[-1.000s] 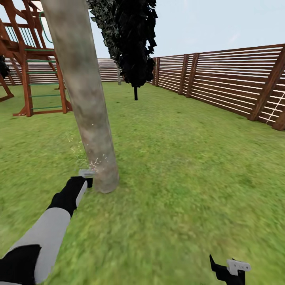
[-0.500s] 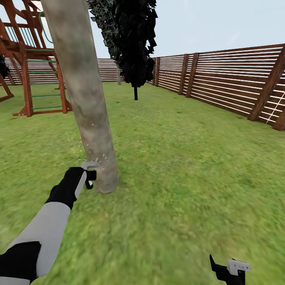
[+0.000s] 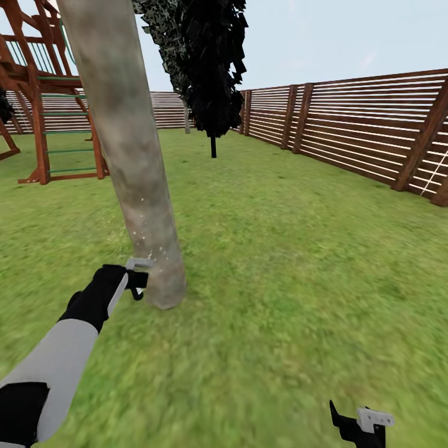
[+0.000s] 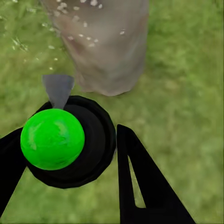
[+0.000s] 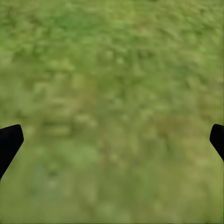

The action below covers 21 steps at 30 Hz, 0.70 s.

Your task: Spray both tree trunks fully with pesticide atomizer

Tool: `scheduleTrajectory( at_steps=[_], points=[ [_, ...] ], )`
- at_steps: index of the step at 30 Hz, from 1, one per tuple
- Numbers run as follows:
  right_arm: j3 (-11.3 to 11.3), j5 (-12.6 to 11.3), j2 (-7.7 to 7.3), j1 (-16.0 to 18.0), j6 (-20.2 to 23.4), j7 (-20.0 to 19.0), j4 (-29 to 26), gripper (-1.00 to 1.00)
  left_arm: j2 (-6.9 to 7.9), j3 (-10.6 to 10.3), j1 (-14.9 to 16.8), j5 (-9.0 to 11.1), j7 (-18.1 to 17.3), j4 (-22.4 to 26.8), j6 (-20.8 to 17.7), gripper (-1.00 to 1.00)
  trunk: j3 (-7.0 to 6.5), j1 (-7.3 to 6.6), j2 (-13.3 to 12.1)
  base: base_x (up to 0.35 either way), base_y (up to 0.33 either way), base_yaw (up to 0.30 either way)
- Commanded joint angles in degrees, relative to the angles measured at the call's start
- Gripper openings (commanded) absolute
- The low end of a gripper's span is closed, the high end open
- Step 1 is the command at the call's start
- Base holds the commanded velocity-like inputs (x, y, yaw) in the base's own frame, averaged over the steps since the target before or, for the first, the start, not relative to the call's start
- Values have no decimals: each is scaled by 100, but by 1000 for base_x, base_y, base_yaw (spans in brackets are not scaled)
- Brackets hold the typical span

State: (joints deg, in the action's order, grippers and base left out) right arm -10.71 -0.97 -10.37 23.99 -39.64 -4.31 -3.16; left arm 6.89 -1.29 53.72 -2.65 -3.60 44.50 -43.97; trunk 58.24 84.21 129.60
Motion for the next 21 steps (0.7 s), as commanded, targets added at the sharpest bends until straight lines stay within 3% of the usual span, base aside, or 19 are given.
scheduleTrajectory(
  at_steps=[1,4,6,9,10,12,14,16,19,21],
  points=[
    [0,0,0,0,0,0,0,100,47,4,-26,12,0,-1,-10,-100,0,0,0,17,0,0],
    [0,0,0,0,0,0,0,100,281,12,-58,20,-88,-10,-15,-100,0,0,0,5,0,0],
    [1,0,0,0,0,0,0,100,498,9,-69,19,-463,-279,11,-100,0,0,0,0,0,0],
    [0,0,0,0,0,0,0,100,455,-6,-65,34,-581,-585,38,-100,0,0,0,0,0,0],
    [-1,0,0,0,0,0,0,100,360,-15,-54,33,-608,-575,32,-100,0,0,0,0,0,0],
    [-1,0,0,0,0,0,0,100,-60,-38,1,21,-637,-567,7,-100,0,0,0,0,0,0],
    [-1,0,0,0,0,0,0,100,-194,-42,8,16,-641,-609,8,-100,0,0,0,0,0,0],
    [-1,0,0,0,0,0,0,100,-173,-45,-47,-1,-645,-626,18,-100,0,0,0,0,0,0],
    [0,0,0,0,0,0,0,100,69,-24,-85,1,-650,-653,29,-100,0,0,0,107,5,0],
    [2,0,0,0,0,0,0,100,155,-21,-89,16,-650,-753,41,-100,0,0,0,296,57,0]
  ],
)
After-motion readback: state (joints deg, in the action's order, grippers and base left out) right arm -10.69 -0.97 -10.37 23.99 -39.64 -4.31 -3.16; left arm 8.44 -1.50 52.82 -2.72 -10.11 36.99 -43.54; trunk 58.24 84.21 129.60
